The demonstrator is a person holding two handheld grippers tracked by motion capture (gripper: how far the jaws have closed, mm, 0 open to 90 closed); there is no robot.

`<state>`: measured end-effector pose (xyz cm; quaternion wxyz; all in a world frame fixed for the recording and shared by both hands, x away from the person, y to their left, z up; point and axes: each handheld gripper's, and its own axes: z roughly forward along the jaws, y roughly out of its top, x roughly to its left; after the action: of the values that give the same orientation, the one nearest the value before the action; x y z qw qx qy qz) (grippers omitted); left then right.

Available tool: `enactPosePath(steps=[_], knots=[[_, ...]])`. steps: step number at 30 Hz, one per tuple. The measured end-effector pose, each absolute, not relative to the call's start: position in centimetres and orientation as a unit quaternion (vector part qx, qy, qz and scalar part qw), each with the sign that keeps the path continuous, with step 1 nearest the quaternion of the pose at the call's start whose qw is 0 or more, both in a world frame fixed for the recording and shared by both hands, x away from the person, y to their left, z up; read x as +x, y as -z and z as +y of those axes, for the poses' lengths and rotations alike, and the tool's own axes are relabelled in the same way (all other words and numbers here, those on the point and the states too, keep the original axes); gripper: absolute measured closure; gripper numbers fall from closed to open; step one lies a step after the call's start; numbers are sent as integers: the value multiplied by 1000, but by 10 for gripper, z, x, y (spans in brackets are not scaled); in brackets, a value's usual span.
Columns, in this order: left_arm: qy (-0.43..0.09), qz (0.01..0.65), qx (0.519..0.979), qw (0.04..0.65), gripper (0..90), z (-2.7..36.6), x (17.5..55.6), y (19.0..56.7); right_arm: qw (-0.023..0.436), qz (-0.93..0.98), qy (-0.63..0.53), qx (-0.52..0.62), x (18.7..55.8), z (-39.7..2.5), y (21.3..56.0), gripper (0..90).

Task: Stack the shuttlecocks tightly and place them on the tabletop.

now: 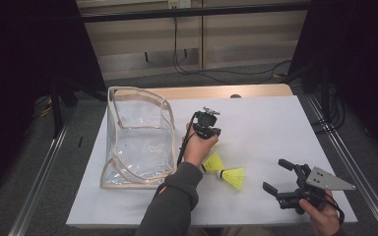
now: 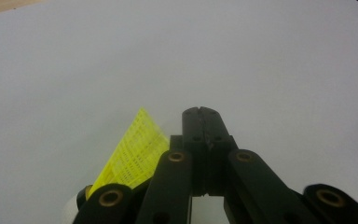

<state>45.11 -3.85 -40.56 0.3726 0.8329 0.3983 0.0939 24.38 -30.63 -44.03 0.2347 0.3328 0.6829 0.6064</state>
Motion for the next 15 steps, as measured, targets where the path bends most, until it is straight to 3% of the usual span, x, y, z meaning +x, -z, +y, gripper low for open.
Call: enactPosePath(steps=[15], knots=[[-100,410,829,368,891,-34,454,406,235,683,-607,333,244,-306,440,38]])
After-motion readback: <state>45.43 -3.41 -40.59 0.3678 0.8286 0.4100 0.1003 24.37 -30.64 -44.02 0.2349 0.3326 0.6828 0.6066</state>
